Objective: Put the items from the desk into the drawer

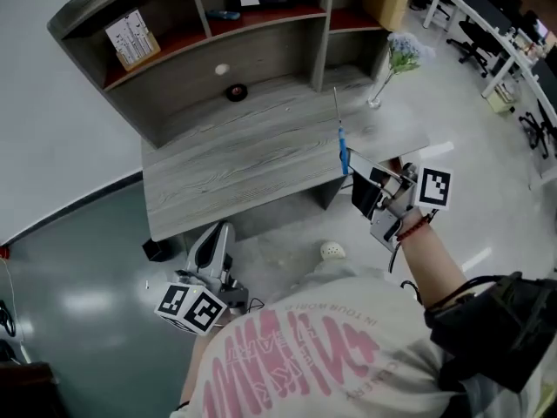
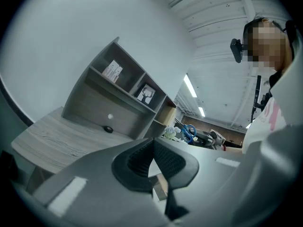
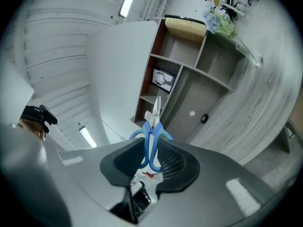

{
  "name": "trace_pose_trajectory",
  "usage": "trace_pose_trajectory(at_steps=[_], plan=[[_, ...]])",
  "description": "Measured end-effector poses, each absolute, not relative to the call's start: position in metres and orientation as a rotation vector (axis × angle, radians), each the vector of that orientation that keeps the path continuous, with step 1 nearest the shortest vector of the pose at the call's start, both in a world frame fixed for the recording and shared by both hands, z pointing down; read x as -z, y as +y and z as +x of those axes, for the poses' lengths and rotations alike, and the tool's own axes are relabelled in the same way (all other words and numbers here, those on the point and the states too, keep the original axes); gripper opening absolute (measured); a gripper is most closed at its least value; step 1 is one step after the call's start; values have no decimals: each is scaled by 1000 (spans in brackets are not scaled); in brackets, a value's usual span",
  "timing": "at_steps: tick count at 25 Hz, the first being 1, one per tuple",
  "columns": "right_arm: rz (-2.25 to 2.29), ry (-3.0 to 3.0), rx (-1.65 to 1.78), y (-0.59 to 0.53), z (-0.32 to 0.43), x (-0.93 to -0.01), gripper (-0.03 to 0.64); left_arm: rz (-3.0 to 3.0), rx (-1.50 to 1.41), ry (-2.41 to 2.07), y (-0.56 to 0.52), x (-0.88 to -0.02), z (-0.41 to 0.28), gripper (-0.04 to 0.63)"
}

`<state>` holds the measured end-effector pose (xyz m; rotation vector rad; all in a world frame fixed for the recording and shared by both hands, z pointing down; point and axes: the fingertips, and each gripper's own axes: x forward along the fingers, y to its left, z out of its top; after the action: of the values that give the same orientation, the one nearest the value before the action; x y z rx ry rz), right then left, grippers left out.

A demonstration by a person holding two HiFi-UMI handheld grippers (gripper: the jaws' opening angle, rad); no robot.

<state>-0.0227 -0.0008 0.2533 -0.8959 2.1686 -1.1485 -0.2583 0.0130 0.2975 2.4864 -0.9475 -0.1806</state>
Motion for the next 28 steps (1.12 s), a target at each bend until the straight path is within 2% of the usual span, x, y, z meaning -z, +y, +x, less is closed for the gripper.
trace_pose_trajectory(at_steps=[12,20,28], plan=[[-1017,2051,1157,26,79,-263,91,2542,111,-755,-13,-280,-135,18],[-1045,1949,1261,63,147,-303,91,2537,13,-618,15,-293,-39,18],[-1027,1912,1414,78,192,-358,91,2531,-106,-610,35,-319,29,18]])
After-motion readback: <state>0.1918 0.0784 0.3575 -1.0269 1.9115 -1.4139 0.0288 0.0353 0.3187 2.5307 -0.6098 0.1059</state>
